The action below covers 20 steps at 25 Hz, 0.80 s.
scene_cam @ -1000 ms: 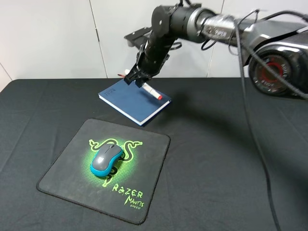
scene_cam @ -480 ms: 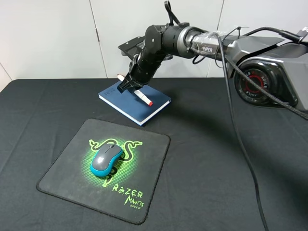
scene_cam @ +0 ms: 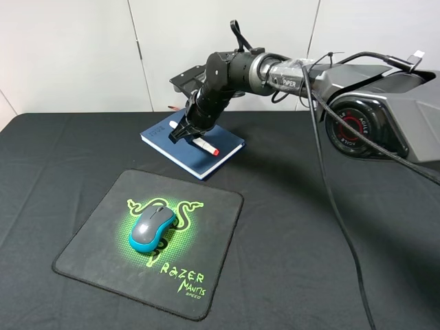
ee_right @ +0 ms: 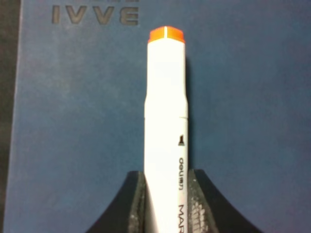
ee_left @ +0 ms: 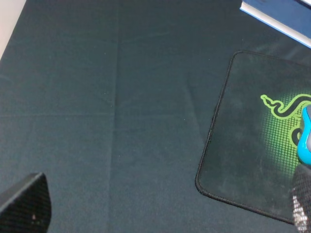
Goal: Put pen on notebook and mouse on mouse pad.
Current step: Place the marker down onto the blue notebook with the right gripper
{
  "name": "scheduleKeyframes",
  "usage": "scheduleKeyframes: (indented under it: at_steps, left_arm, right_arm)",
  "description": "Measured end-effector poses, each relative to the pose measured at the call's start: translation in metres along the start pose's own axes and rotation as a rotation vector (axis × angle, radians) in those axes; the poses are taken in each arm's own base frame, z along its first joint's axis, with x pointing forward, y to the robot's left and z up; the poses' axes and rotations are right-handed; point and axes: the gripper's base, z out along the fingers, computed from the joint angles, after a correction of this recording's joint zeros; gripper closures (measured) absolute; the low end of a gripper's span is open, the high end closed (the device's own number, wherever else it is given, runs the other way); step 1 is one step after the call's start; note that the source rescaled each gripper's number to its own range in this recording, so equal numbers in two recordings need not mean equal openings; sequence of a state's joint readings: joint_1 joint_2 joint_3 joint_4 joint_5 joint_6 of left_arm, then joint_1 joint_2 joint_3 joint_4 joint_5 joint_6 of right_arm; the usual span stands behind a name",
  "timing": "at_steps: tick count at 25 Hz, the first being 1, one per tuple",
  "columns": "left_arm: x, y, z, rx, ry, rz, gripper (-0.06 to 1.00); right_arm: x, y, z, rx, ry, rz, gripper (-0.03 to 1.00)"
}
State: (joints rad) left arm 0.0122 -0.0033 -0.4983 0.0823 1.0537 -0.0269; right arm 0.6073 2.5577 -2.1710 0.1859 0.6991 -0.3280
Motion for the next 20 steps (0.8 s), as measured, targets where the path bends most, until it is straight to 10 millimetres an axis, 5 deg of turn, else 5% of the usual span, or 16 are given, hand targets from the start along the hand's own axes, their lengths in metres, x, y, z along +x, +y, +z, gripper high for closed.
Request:
scheduleKeyframes:
  at_steps: [2,5,7,20]
  left_arm:
    - [0.0000,0.0000,0.0000,0.000,0.000,0.000,0.01]
    - [0.0000,0.0000,0.0000,0.000,0.000,0.000,0.01]
    - [0.0000,0.0000,0.0000,0.000,0.000,0.000,0.01]
    - [0.0000,0.0001,0.0000,-0.001,0.000,0.000,0.01]
  right_arm:
    - [0.0002,0.0001,0.0000,-0.001,0.002,0.000,0.83]
    - [0.0003,0.0021,0.0002,-0.004,0.007,-0.003,0.22]
    - [0.0006,0.0046,0.0004,-0.009,0.014,-0.006,0.06]
    - [0.0010,0.0063,-0.0034,-0.020,0.041,-0.007,-0.03]
